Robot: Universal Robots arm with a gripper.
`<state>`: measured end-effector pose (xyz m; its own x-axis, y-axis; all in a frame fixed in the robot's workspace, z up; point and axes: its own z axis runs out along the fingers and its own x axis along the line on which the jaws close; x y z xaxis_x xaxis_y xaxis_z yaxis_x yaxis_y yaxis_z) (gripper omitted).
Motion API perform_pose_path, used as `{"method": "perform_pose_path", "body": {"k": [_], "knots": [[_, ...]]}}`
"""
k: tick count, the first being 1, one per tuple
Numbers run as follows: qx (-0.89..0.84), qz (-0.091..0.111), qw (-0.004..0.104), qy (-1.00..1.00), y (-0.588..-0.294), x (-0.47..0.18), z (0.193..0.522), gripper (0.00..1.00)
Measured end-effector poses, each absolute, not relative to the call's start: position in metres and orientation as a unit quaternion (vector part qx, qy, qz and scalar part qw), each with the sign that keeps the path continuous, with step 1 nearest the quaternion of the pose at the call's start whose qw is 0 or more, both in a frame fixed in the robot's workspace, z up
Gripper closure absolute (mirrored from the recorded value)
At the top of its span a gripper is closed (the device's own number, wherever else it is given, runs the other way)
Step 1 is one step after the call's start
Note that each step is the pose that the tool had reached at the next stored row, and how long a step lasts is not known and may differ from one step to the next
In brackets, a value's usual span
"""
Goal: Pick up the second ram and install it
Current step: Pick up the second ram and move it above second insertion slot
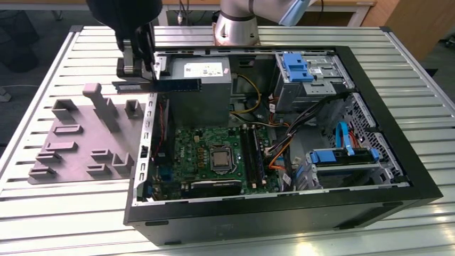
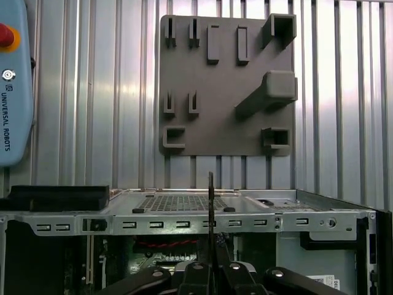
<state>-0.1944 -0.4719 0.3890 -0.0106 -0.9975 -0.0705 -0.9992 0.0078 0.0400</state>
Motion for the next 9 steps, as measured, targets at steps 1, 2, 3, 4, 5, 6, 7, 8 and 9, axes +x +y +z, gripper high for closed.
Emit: {"method": "perform_pose_path", "body": {"k": [1, 2, 3, 4, 5, 6, 7, 8, 9], "knots": [[-0.703, 0.039, 0.011, 0.71, -0.472, -0.192, 0.389, 0.86], [-0.703, 0.039, 0.011, 0.71, -0.472, -0.19, 0.389, 0.86], [-0.703, 0.039, 0.011, 0.71, -0.472, -0.188, 0.389, 0.86], [-0.703, 0.039, 0.011, 0.71, -0.472, -0.186, 0.389, 0.86], [-0.703, 0.039, 0.011, 0.71, -0.472, -0.184, 0.389, 0.86], [-0.703, 0.039, 0.011, 0.71, -0.472, -0.182, 0.389, 0.86], [-0.703, 0.039, 0.011, 0.71, -0.472, -0.18, 0.389, 0.86], [-0.703, 0.039, 0.011, 0.71, -0.472, -0.178, 0.389, 0.86], [-0.703, 0.039, 0.011, 0.71, -0.472, -0.176, 0.389, 0.86]]}}
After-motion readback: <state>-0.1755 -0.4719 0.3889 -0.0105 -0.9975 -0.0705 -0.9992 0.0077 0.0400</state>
